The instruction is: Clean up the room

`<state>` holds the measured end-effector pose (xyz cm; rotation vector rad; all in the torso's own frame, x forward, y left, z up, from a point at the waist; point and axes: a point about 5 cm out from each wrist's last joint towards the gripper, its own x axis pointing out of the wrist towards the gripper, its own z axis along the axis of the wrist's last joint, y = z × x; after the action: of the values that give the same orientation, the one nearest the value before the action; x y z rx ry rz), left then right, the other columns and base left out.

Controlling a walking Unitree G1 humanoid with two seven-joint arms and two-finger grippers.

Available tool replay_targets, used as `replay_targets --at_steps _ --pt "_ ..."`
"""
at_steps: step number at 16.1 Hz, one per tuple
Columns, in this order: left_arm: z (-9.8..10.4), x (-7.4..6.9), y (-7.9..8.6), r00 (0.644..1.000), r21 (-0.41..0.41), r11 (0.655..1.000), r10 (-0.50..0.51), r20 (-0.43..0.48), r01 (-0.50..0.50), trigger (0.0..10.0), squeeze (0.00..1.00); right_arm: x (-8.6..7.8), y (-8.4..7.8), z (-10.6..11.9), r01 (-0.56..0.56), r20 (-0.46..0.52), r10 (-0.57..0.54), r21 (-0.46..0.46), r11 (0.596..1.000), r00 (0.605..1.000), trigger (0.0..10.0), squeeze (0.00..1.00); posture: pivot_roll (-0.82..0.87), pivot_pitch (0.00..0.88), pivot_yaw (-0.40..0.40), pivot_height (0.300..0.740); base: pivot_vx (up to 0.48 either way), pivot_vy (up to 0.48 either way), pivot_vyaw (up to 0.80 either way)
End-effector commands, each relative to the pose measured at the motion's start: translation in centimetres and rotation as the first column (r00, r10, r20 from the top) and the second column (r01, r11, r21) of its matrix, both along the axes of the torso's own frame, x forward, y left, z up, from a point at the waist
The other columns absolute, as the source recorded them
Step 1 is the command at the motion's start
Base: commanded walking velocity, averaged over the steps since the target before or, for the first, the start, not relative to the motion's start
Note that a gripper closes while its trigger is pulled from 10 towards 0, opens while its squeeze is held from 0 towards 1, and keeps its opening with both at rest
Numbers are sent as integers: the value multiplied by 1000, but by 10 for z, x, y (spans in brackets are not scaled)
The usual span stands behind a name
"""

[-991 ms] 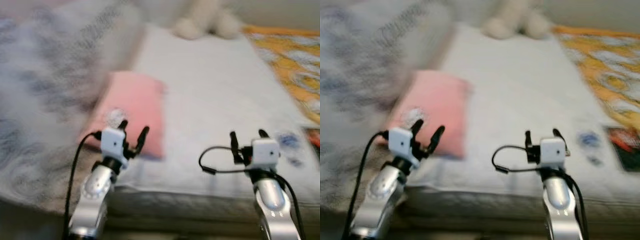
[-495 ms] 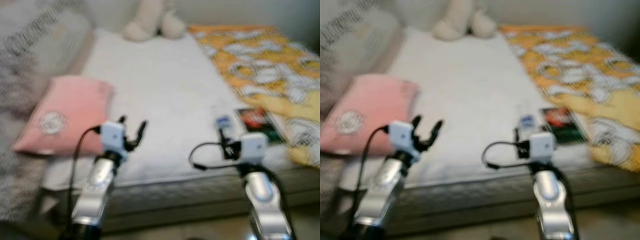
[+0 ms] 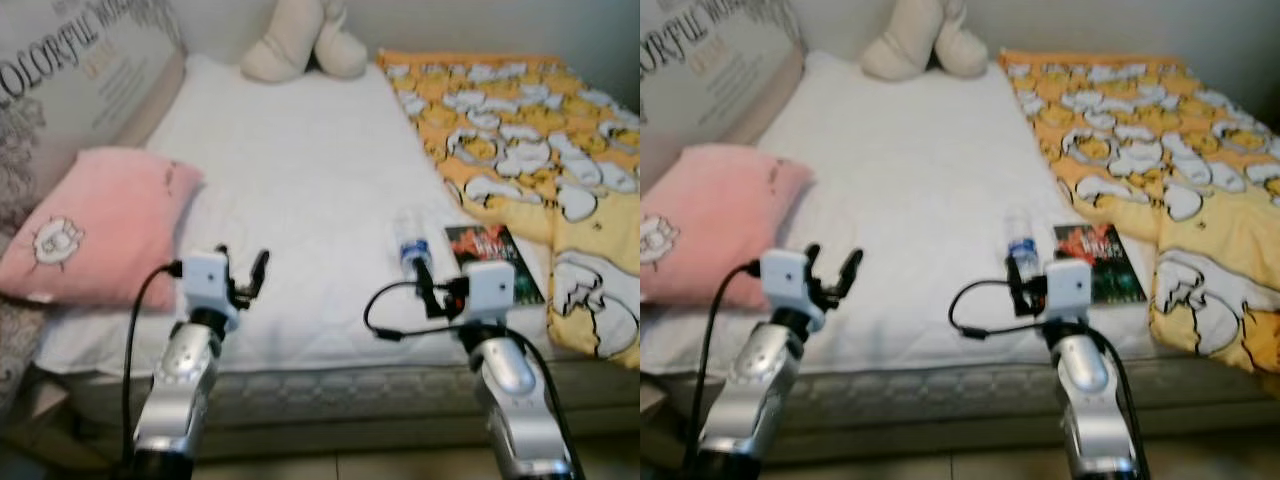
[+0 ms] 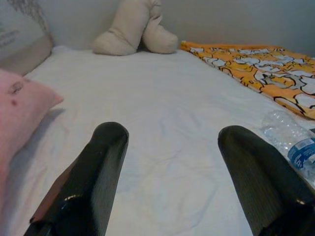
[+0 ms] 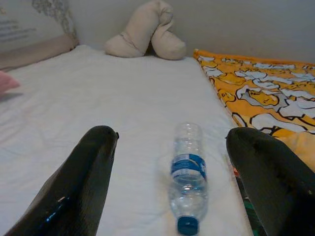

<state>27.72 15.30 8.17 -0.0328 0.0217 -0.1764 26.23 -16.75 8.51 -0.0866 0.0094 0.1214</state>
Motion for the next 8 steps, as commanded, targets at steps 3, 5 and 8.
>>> replay_targets --at_steps 3,5,8 --pt "7 4 -11 999 -6 999 -34 18 34 10000 0 -2 -11 1 36 -5 -36 -1 999 999 10000 0 -88 0 14 740 301 -370 0" --pt "7 4 -12 999 -10 999 -36 18 36 10000 0 -3 -11 0 39 -12 -39 -10 999 999 10000 0 -89 0 15 740 304 -368 0" --pt "8 6 -10 1000 -17 1000 -24 15 24 10000 0 -3 -10 -1 26 -21 -27 -18 999 999 10000 0 -86 0 14 740 330 -344 0"
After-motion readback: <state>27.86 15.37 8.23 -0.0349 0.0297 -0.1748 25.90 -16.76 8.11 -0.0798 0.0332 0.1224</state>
